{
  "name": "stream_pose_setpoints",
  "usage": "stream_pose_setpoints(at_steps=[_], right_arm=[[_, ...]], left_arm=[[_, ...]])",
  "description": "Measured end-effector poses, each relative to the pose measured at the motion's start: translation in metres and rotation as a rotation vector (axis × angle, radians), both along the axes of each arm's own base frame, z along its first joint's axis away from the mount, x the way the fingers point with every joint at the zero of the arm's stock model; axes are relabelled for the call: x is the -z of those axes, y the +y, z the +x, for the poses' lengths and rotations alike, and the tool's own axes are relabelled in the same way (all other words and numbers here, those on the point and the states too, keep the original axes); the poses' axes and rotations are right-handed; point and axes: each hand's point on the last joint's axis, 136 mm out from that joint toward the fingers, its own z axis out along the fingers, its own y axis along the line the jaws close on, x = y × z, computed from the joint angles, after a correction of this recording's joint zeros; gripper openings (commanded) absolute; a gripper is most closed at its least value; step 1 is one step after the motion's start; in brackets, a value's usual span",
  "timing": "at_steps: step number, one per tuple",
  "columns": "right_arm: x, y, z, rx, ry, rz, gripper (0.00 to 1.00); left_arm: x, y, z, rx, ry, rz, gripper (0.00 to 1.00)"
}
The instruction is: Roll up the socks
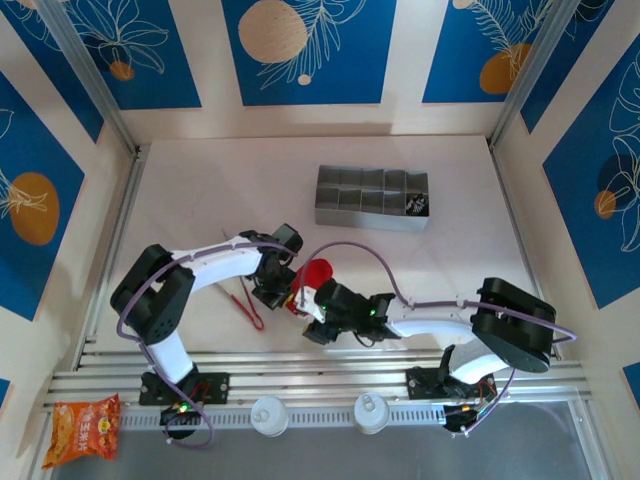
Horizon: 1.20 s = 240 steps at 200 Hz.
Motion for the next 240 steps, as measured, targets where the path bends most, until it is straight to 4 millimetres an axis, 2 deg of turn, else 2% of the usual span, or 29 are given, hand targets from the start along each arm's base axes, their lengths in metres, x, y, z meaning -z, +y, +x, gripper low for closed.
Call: stream_pose_setpoints(at_steps=[26, 76, 114, 132, 175, 192, 197, 222, 240], right_arm=[[-0.002, 0.010, 0.009, 0.004, -0.128, -0.028, 0.58], [0.007, 0.037, 0.006, -0.044, -0.224, -0.080, 0.52], [0.020, 0.041, 0.016, -0.001, -0.255, -0.133, 0.39], [0.021, 0.043, 0.019, 0.016, -0.259, -0.141, 0.24], [0.023, 0.043, 0.019, 0.071, -0.223, -0.136, 0.00], [0.024, 0.042, 0.018, 0.086, -0.203, -0.128, 0.00], [0.024, 0.042, 0.017, 0.091, -0.195, -0.123, 0.00], [0.023, 0.040, 0.014, 0.119, -0.115, -0.058, 0.00], [0.027, 0.033, 0.012, 0.149, -0.031, -0.013, 0.00]], left_arm=[[0.000, 0.002, -0.010, -0.009, 0.044, 0.016, 0.00], [0.000, 0.003, -0.013, -0.011, 0.079, 0.027, 0.00], [0.000, 0.003, -0.013, -0.009, 0.084, 0.026, 0.00], [0.001, 0.006, -0.010, -0.017, 0.082, 0.026, 0.00], [-0.001, 0.006, -0.002, -0.032, 0.061, 0.014, 0.00], [-0.002, 0.004, 0.000, -0.038, 0.041, -0.002, 0.00], [-0.003, 0.003, 0.001, -0.040, 0.033, -0.009, 0.07], [-0.007, 0.007, 0.001, -0.080, -0.019, -0.034, 0.53], [-0.022, 0.010, 0.004, -0.107, -0.085, -0.076, 0.66]])
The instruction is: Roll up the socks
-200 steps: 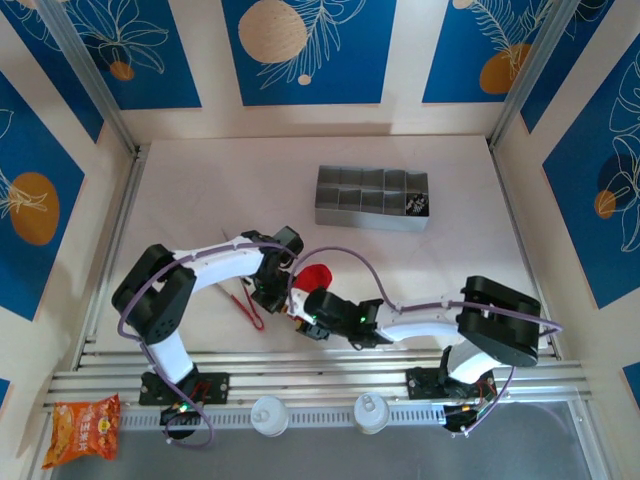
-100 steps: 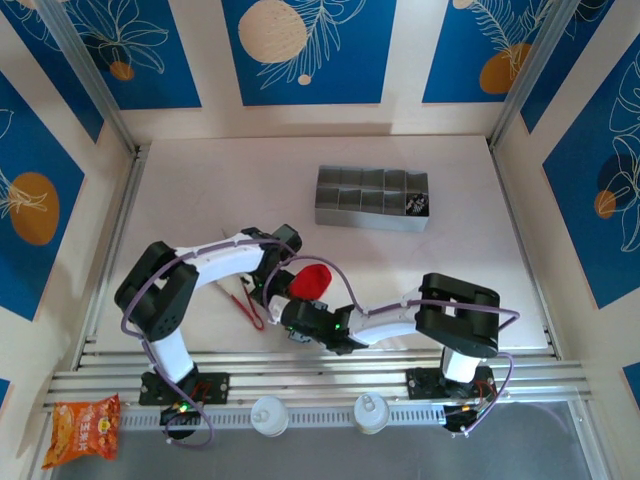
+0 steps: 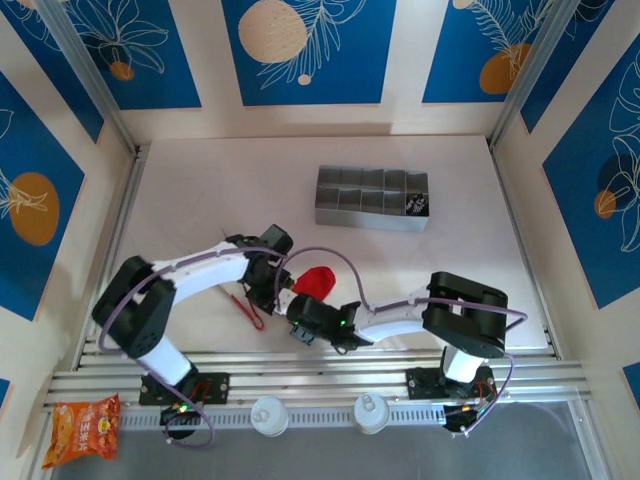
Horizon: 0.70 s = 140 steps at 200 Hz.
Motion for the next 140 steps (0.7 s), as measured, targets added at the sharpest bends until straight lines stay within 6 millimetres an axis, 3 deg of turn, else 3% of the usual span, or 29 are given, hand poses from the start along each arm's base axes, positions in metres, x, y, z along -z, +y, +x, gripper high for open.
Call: stream_pose_setpoints(at_steps=[24, 43, 140], right_arm=[[0.001, -0.008, 0.006, 0.060, 0.107, 0.108, 0.00], [0.001, -0.013, 0.007, 0.087, 0.191, 0.204, 0.00], [0.001, -0.030, 0.018, 0.094, 0.602, 0.550, 0.00]], left_arm=[[-0.028, -0.001, 0.009, -0.016, -0.102, -0.080, 0.68], [-0.038, -0.003, 0.017, -0.019, -0.154, -0.114, 0.67], [-0.019, -0.026, 0.020, 0.202, -0.276, -0.189, 0.39]])
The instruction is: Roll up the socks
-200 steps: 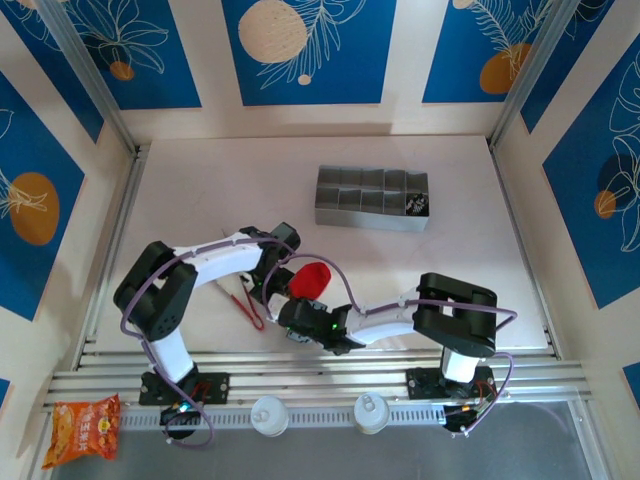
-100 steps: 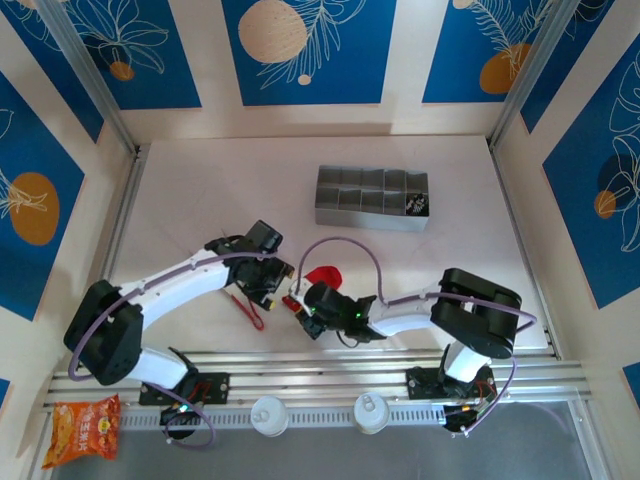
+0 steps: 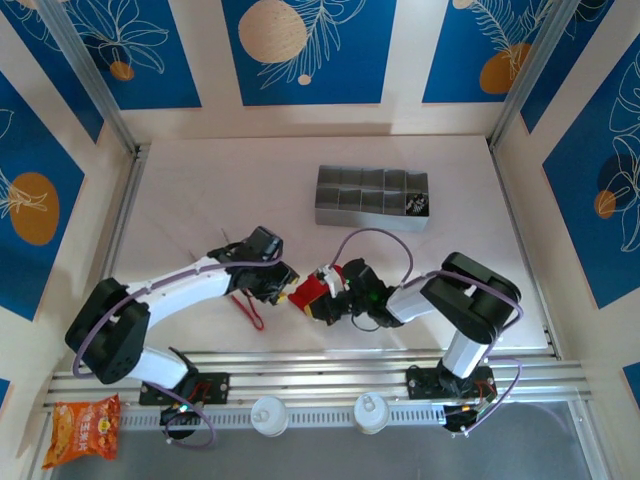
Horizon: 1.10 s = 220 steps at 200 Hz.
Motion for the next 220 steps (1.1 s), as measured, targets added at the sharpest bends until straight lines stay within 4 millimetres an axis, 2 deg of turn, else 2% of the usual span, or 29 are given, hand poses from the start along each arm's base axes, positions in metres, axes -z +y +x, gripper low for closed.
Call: stream_pose_setpoints(at_steps=[32, 81, 141, 164, 192, 209, 220], right_arm=[[-0.001, -0.005, 0.003, -0.017, 0.085, 0.060, 0.00], [-0.002, -0.013, 0.007, -0.033, 0.153, 0.095, 0.00], [-0.002, -0.015, 0.007, -0.057, 0.194, 0.102, 0.00], [-0.003, -0.015, 0.007, -0.072, 0.217, 0.113, 0.00], [-0.003, -0.014, 0.005, -0.093, 0.238, 0.121, 0.00], [-0.003, -0.012, 0.006, -0.104, 0.237, 0.110, 0.00], [-0.003, -0.010, 0.005, -0.120, 0.232, 0.097, 0.00]], left_arm=[[0.013, -0.011, -0.002, 0.068, -0.029, 0.006, 0.41], [0.016, -0.014, -0.009, 0.140, -0.061, 0.028, 0.47], [0.040, -0.017, -0.013, 0.156, -0.010, 0.080, 0.42], [0.041, -0.019, -0.012, 0.153, -0.003, 0.084, 0.41], [0.043, -0.019, -0.013, 0.138, 0.042, 0.117, 0.27], [0.045, -0.019, -0.013, 0.137, 0.080, 0.147, 0.11], [0.046, -0.019, -0.014, 0.121, 0.112, 0.162, 0.08]])
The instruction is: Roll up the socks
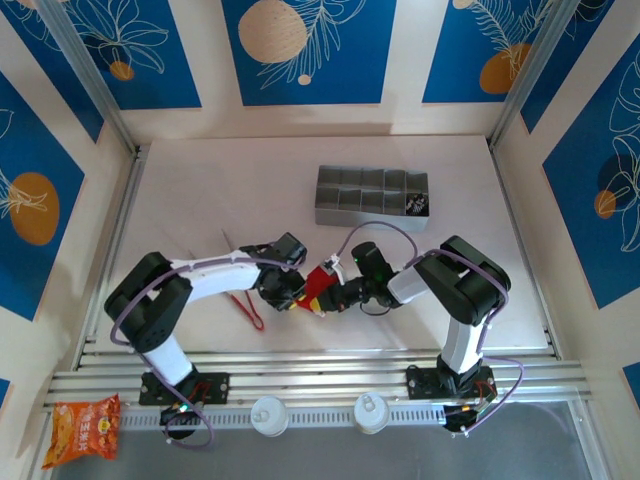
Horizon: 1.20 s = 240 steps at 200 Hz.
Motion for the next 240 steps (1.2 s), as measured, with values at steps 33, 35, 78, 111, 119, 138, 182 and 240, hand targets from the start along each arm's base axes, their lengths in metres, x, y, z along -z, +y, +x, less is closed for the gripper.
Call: stream_pose_setpoints(at_steps=[33, 35, 78, 111, 119, 138, 182, 240], right_arm=[[0.000, 0.005, -0.004, -0.031, -0.105, -0.097, 0.21], [0.000, 0.005, -0.004, -0.034, -0.120, -0.104, 0.23], [-0.003, -0.005, -0.020, -0.009, -0.448, -0.305, 0.46], [-0.018, -0.015, -0.031, 0.005, -0.672, -0.404, 0.53], [-0.022, -0.014, -0.033, 0.006, -0.719, -0.416, 0.54], [-0.026, -0.013, -0.039, -0.006, -0.823, -0.462, 0.56], [-0.022, -0.017, -0.042, -0.053, -0.972, -0.567, 0.56], [-0.014, 0.009, -0.035, -0.175, -1.116, -0.642, 0.54]], left_arm=[[-0.001, -0.001, -0.001, -0.025, 0.064, 0.043, 0.00], [-0.001, -0.001, -0.001, -0.028, 0.067, 0.045, 0.00], [-0.002, 0.001, -0.024, -0.061, 0.199, 0.090, 0.00], [-0.003, 0.001, -0.027, -0.086, 0.265, 0.159, 0.00], [-0.003, 0.001, -0.027, -0.093, 0.279, 0.173, 0.00], [-0.003, 0.002, -0.028, -0.098, 0.303, 0.200, 0.00], [-0.004, 0.009, -0.029, -0.113, 0.340, 0.239, 0.00], [-0.004, 0.025, -0.026, -0.164, 0.393, 0.259, 0.00]])
